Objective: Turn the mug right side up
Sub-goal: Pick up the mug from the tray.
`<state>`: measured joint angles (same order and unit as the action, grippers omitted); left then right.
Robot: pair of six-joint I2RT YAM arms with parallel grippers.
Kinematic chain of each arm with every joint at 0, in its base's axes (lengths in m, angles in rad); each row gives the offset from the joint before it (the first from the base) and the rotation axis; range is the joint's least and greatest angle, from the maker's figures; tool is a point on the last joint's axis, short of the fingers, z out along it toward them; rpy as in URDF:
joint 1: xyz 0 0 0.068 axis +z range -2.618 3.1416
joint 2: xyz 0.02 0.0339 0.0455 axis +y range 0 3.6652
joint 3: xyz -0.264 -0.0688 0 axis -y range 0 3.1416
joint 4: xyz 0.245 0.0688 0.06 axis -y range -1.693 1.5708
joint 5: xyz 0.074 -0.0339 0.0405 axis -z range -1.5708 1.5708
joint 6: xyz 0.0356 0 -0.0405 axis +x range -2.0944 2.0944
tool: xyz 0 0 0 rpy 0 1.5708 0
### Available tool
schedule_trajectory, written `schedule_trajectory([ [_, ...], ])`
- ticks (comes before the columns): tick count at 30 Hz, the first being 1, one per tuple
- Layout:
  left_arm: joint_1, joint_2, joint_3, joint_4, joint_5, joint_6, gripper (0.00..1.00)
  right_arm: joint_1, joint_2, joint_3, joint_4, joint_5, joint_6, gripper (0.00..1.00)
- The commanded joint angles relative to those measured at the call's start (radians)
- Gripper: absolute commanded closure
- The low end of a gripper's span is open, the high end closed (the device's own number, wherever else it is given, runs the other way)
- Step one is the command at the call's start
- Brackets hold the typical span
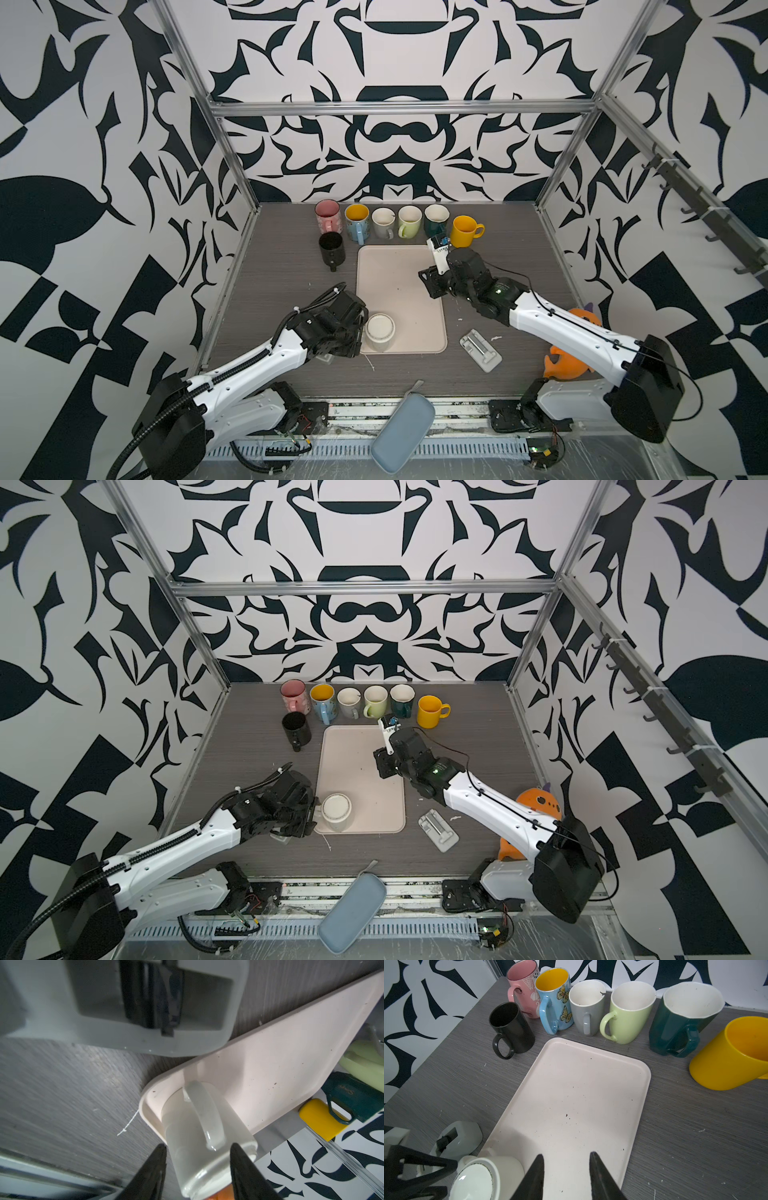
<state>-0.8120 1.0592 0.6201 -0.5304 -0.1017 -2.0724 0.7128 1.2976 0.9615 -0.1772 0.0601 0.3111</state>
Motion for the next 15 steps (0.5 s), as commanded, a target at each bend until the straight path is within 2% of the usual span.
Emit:
schedule_trajectory([
  [1, -0.003, 0.001, -0.025, 0.017, -0.044, -0.280, 0.51, -0.008, -0.004, 0.004, 0.011, 0.001, 0.010, 0.61],
  [6, -0.003, 0.000, -0.022, 0.028, -0.084, -0.284, 0.53, -0.013, -0.004, -0.001, 0.010, 0.003, 0.014, 0.61],
  [15, -0.003, 0.046, -0.038, 0.100, -0.081, -0.296, 0.53, -0.021, 0.002, -0.003, 0.012, -0.010, 0.021, 0.62],
])
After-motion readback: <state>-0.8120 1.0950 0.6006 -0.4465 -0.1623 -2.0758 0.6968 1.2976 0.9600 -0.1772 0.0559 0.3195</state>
